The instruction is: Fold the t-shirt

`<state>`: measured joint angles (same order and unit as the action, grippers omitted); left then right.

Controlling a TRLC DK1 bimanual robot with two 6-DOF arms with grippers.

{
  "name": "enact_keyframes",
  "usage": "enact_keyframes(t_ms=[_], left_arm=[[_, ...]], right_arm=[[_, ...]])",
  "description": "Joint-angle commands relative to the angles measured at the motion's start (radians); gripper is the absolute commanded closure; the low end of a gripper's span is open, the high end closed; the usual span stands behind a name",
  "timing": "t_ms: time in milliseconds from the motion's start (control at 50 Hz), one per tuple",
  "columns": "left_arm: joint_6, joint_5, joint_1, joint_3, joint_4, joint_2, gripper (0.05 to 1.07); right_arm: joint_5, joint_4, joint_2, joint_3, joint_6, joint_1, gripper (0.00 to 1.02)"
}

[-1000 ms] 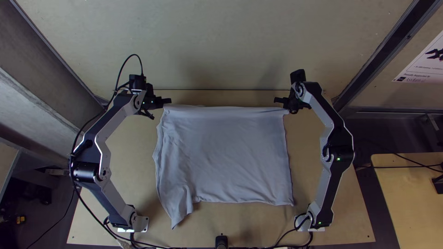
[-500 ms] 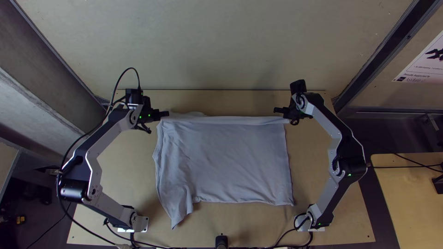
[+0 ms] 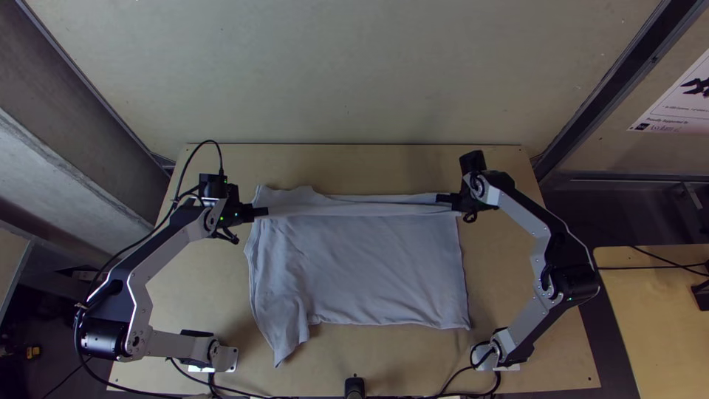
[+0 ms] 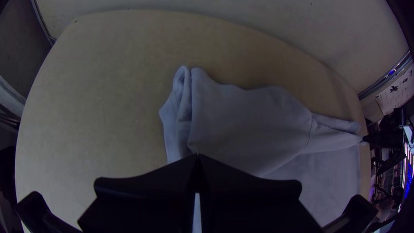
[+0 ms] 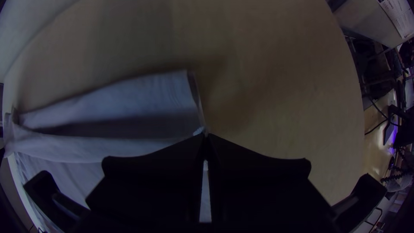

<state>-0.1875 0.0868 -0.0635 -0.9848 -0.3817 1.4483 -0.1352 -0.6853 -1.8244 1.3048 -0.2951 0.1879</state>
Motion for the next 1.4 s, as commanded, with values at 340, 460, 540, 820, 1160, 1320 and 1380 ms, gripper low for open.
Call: enact_keyframes(t_ms=[340, 460, 540, 820, 1160, 1320, 1380], left_arm=[[-0.036, -0.002, -0.001, 0.147, 0.024, -0.014, 0.6], [-0.038, -0.001, 0.008, 0.149, 0.01, -0.017, 0.25], [-0.032, 0.005, 0.019, 0.126, -0.028, -0.031, 0.16], [0.017, 0.007, 0.054, 0.044, -0.183, -0.198, 0.17], [0.037, -0.022, 0.017, 0.032, -0.488, -0.393, 0.16], [0.039, -0.022, -0.061, 0.049, -0.62, -0.447, 0.1], [0.036, -0.022, -0.127, 0.054, -0.68, -0.459, 0.1]], right_arm=[[-0.021, 0.046, 0.043, -0.153, -0.001, 0.007, 0.87], [-0.047, 0.036, 0.106, -0.188, -0.004, 0.007, 0.54], [-0.052, 0.024, 0.171, -0.21, -0.004, -0.002, 0.35], [-0.053, -0.01, 0.488, -0.271, -0.006, -0.034, 0.03], [-0.052, -0.218, 0.666, -0.213, -0.05, 0.044, 0.03], [-0.05, -0.356, 0.674, -0.153, -0.073, 0.127, 0.03], [-0.05, -0.356, 0.683, -0.154, -0.075, 0.15, 0.03]])
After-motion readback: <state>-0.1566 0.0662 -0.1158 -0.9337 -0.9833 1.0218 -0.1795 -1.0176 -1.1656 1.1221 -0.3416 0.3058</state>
